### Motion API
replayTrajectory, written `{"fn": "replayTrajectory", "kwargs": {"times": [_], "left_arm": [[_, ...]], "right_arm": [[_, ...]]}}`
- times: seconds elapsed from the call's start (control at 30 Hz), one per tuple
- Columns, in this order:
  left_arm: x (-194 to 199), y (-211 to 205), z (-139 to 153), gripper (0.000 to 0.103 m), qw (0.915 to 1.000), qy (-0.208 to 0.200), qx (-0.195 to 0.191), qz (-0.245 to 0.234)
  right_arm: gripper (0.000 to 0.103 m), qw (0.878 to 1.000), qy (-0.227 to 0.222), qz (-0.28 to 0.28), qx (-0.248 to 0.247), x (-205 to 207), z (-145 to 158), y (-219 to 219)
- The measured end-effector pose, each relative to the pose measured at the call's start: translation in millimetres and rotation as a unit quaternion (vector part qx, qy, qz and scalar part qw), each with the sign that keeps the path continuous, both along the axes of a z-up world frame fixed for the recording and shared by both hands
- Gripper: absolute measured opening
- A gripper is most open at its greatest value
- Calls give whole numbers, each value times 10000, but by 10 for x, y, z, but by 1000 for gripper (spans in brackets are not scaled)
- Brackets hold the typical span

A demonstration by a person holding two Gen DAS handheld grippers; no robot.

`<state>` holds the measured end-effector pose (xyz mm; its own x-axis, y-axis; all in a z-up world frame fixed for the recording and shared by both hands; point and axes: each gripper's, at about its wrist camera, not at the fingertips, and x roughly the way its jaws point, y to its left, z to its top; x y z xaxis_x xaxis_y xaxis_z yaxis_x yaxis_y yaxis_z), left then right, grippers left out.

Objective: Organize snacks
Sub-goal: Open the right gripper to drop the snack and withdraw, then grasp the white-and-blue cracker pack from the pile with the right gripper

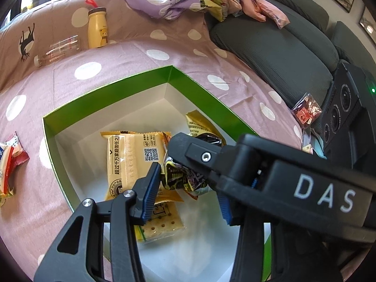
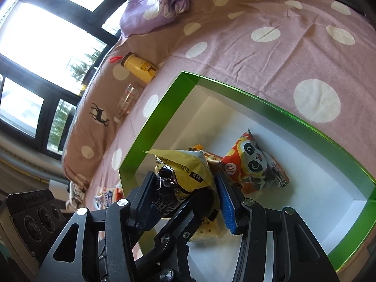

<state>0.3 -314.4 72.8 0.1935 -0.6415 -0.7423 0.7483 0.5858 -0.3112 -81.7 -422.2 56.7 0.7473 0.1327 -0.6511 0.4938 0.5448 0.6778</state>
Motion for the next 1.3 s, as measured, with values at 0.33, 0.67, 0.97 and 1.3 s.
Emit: {"fn": "replayTrajectory", "kwargs": {"times": [0.33,0.67,0.97,1.3], "left_arm": [[-37,136,88,48,10000,-47,-38,4],[-45,644,362,59,9978,-342,-295,480],[13,1443,488,87,9887,-472,-346,1378],[64,2400,476,91,9589,-551,-198,2777]], "right_arm": [[59,9999,-126,-42,-58,-34,64,22],[74,9951,-456,-629,-604,-255,331,35],[89,9912,-858,-290,-964,-169,569,342],[90,9809,-798,427,-1722,71,736,895]]}}
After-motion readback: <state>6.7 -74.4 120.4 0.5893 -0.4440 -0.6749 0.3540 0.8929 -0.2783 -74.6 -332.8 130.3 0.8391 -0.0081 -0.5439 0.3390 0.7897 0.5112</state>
